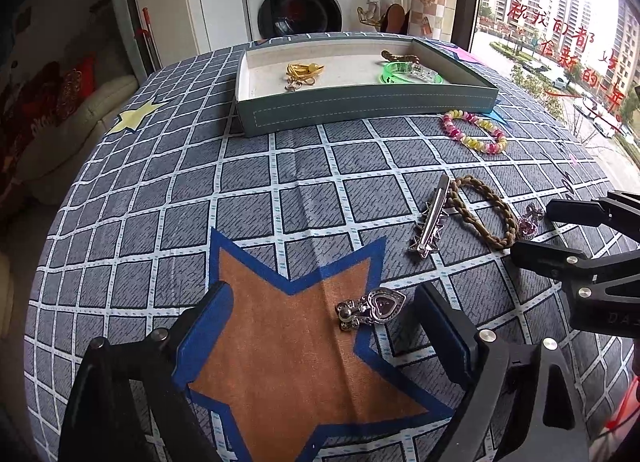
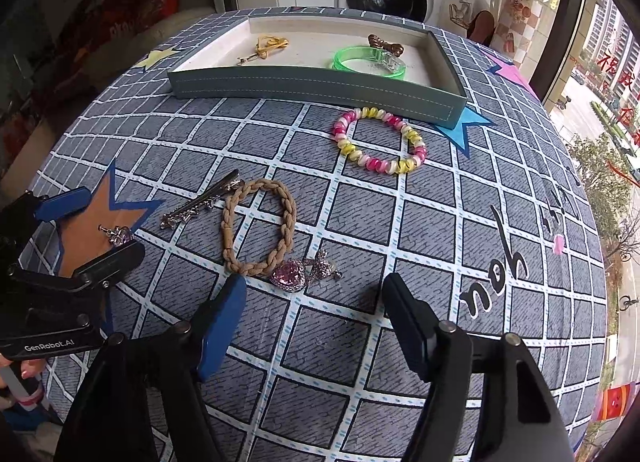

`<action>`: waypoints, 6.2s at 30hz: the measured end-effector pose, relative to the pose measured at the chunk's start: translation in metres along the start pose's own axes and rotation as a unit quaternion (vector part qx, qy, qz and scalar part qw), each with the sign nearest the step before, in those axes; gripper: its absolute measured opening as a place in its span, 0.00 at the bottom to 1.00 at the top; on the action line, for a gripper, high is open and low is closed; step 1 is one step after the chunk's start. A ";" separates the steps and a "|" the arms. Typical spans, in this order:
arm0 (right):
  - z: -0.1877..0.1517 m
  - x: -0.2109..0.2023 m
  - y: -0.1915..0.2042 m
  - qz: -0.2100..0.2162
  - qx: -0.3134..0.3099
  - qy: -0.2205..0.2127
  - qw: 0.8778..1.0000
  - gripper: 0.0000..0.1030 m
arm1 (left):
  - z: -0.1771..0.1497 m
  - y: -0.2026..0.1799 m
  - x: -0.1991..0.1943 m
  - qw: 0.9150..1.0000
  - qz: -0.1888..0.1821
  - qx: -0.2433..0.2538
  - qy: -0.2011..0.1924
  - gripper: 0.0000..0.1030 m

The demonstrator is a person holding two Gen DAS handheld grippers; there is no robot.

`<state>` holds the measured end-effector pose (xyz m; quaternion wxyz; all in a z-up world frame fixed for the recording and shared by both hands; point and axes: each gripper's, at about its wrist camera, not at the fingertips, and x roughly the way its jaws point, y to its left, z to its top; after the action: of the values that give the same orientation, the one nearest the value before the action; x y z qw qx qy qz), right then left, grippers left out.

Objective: Organize jewelry
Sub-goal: 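Grasp the silver heart pendant with the left tool while the right tool grasps a small silver charm, then lift the heart pendant with the left tool while the right tool lifts the charm, then carry the pendant with the left tool into the tray while the right tool carries the charm there, open both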

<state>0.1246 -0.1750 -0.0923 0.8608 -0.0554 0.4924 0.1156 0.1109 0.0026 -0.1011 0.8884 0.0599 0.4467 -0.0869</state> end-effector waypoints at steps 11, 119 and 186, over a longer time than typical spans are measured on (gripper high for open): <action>0.003 -0.002 0.003 0.002 0.003 -0.009 1.000 0.35 | 0.001 -0.014 -0.006 0.999 -0.035 0.023 -0.006 0.51; 0.044 -0.069 -0.086 0.139 0.156 -0.082 0.974 0.08 | 0.059 0.007 -0.048 0.995 -0.090 0.000 -0.053 0.30; 0.197 0.046 -0.096 0.192 0.201 -0.068 0.958 0.75 | 0.175 0.015 0.070 0.996 0.039 -0.019 -0.075 1.00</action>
<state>0.3360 -0.2200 -0.0331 0.8472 0.2225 0.4472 0.1807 0.2919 -0.0223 -0.0527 0.9230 0.0540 0.3779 -0.0477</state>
